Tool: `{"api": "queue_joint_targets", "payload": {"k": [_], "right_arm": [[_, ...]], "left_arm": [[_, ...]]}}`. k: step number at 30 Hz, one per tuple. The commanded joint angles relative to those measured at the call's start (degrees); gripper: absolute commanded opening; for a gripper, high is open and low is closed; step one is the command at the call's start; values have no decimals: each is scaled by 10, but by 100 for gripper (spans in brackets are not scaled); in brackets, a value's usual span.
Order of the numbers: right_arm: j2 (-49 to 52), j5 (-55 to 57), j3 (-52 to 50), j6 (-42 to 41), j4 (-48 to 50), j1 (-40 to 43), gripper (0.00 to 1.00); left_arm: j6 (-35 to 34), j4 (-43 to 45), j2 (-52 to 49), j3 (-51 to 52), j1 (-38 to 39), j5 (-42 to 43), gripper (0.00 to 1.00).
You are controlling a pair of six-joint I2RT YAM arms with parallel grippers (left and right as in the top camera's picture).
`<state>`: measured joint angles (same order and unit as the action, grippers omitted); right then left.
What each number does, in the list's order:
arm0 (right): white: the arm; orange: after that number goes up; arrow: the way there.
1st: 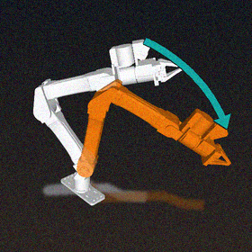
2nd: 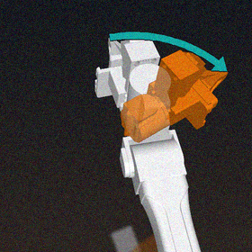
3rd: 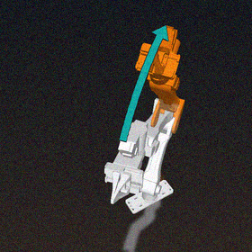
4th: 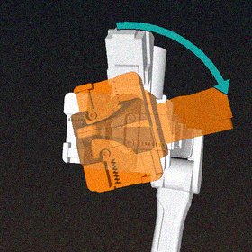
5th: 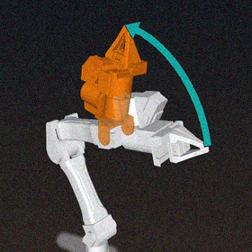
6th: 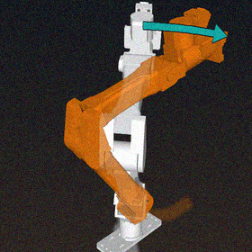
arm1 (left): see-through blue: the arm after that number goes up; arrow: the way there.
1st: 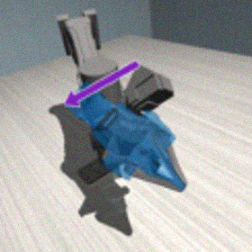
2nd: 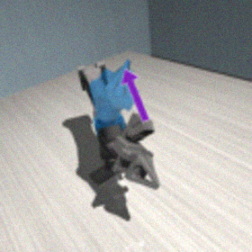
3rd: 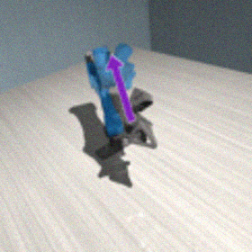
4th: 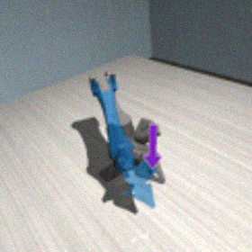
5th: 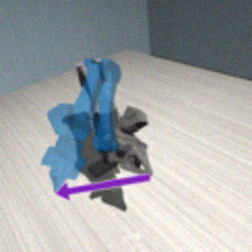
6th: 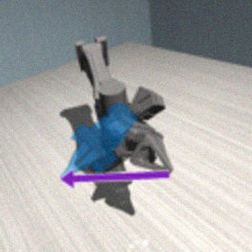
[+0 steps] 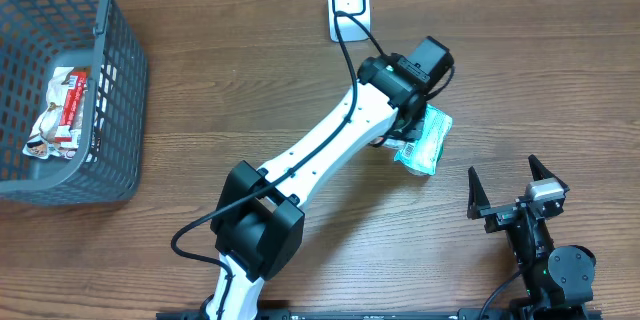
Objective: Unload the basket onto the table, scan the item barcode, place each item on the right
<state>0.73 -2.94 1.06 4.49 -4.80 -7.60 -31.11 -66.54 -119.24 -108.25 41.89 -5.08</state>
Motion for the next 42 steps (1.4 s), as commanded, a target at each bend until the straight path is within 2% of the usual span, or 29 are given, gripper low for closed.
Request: {"api": "queue_joint_targets", "payload": {"k": [1,7,12,17,27,29,30,31,32,35,42], "right_arm": [[-6,3,-6,1,2,0,100],[-6,3,-6,1,2,0,100],[-6,3,-6,1,2,0,100],[-6,3,-6,1,2,0,100],[-6,3,-6,1,2,0,100],[-6,3,-6,1,2,0,100],[-6,3,-6,1,2,0,100],[-6,3,-6,1,2,0,100],[-6,3,-6,1,2,0,100],[-6,3,-6,1,2,0,100],[-6,3,-6,1,2,0,100]], "left_arm": [[13,-26,21,-5,-18,-27,43],[10,-55,21,12,-26,-53,43],[-51,-45,21,53,-27,-75,41],[-100,-3,21,112,-29,-69,39],[-116,97,21,217,-39,-36,40],[-115,103,21,225,-44,-22,45],[-114,103,21,225,-45,-18,61],[-110,103,21,225,-49,-10,82],[-107,103,21,224,-51,-3,89],[-84,101,23,211,-64,29,93],[-35,57,56,131,-91,45,92]]}}
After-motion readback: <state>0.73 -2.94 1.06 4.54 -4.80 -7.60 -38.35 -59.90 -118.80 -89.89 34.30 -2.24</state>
